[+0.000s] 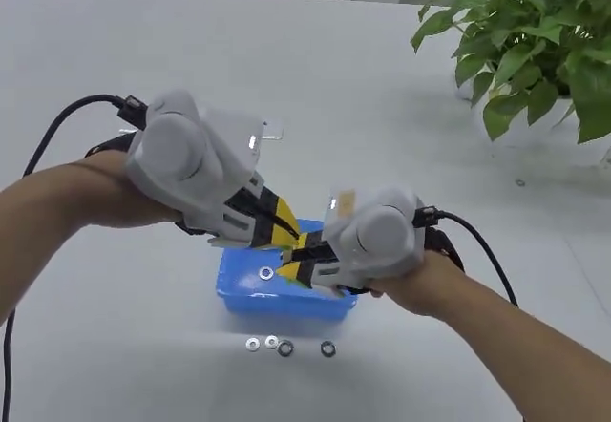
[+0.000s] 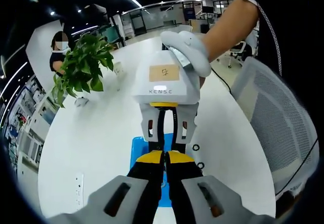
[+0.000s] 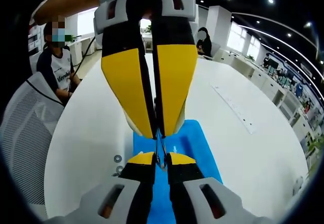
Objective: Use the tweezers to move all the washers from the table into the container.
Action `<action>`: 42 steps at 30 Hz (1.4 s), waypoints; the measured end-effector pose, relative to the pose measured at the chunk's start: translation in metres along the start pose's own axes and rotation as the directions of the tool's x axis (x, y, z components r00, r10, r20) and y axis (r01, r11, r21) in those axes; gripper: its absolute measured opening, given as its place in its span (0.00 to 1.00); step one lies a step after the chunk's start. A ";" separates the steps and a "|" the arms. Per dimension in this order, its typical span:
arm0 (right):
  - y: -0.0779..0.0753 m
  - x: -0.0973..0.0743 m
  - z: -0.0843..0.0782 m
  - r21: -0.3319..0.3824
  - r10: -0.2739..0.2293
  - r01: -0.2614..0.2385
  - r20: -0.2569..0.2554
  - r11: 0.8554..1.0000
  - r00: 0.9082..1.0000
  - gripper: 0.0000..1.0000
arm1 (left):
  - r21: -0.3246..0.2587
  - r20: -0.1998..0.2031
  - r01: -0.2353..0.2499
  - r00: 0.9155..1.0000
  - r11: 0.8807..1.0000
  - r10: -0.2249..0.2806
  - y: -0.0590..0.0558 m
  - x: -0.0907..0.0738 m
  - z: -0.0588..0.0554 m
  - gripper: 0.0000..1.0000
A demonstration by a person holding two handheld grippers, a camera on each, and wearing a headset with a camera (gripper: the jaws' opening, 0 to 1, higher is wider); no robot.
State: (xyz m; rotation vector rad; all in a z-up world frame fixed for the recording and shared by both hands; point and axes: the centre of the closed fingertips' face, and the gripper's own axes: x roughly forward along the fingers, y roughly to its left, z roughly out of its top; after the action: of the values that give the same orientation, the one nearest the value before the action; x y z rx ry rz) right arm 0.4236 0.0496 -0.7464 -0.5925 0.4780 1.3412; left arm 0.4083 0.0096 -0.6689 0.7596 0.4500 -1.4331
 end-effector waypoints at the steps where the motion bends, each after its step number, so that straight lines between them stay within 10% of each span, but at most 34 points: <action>1: 0.000 0.001 0.000 0.000 0.001 -0.001 0.000 1.000 1.000 0.10 | 0.002 -0.002 -0.001 1.000 1.000 0.001 0.001 0.001 -0.003 0.05; 20: -0.008 0.022 -0.019 0.012 0.043 -0.043 -0.023 0.999 0.999 0.10 | -0.048 -0.007 0.008 1.000 0.999 -0.008 0.010 0.016 -0.028 0.05; 42: -0.009 0.026 -0.028 0.029 0.053 -0.052 -0.031 0.998 0.998 0.11 | -0.069 0.005 0.016 1.000 0.998 -0.016 0.012 0.024 -0.032 0.05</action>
State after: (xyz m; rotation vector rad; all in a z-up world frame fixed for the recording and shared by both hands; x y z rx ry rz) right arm 0.4373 0.0499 -0.7829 -0.5820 0.5408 1.3740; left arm 0.4277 0.0145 -0.7047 0.6986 0.5000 -1.4268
